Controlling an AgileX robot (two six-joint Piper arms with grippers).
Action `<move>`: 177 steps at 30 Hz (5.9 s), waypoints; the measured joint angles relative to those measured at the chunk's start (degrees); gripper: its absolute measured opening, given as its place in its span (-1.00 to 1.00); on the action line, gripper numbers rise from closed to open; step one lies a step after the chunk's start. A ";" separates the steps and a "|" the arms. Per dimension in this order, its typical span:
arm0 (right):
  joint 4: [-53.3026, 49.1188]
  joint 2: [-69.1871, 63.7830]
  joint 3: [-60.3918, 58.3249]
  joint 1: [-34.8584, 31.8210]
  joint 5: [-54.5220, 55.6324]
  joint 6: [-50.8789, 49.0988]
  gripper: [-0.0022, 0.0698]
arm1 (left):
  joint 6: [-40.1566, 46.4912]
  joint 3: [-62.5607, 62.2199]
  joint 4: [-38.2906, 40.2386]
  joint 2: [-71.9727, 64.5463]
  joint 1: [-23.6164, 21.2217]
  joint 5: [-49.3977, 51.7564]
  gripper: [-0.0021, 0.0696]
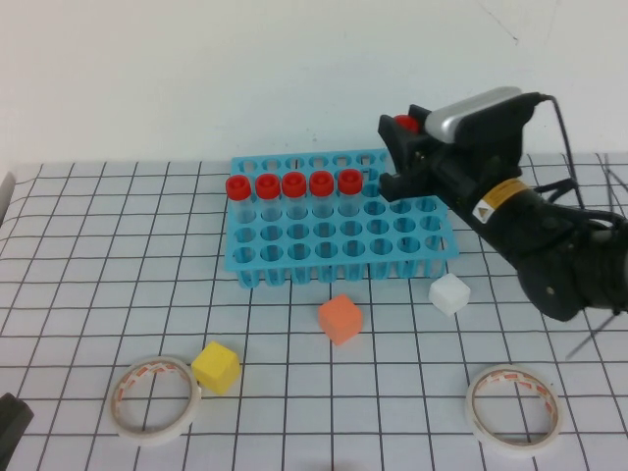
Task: Place the test tubes
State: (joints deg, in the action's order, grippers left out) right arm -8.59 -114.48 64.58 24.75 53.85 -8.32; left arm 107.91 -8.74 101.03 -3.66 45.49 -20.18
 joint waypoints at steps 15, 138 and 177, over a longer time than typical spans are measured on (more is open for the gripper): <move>-1.13 -9.38 7.80 0.00 -0.03 2.89 -0.15 | 0.57 0.00 0.00 0.00 0.00 0.00 -0.95; 4.11 115.10 -65.67 -26.61 -73.82 -0.60 -0.94 | 0.77 0.00 0.00 0.00 0.00 0.00 -0.95; 4.01 115.22 -65.67 -26.61 -73.82 -0.21 -0.94 | -6.99 0.00 0.00 0.00 0.00 -1.17 -0.95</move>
State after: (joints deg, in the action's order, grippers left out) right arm -4.58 0.75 -1.09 -1.86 -19.96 -8.53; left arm 100.92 -8.74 101.03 -3.66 45.49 -21.35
